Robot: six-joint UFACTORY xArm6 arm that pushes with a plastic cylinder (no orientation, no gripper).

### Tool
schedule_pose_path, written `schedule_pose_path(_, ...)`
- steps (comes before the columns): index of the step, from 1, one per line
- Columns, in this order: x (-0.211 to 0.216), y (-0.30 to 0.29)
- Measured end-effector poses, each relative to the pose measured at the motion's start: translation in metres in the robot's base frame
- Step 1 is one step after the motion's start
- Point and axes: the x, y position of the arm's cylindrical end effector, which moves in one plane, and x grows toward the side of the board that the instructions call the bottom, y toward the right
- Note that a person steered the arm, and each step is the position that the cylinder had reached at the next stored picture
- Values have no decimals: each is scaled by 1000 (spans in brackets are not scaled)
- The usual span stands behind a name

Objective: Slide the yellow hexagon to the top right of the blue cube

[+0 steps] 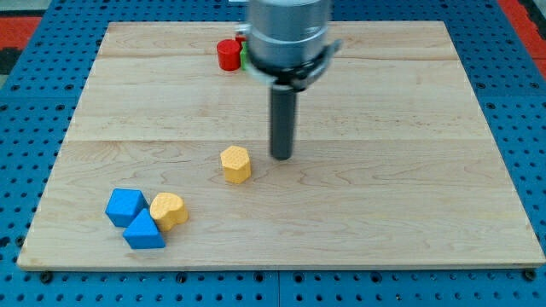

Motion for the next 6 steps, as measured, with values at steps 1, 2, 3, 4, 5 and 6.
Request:
schedule_pose_path(1, 39, -63)
schedule_pose_path(2, 31, -86)
schedule_pose_path(3, -27, -67)
schedule_pose_path(4, -14, -96)
schedule_pose_path(5, -1, -96)
schedule_pose_path(6, 12, -95)
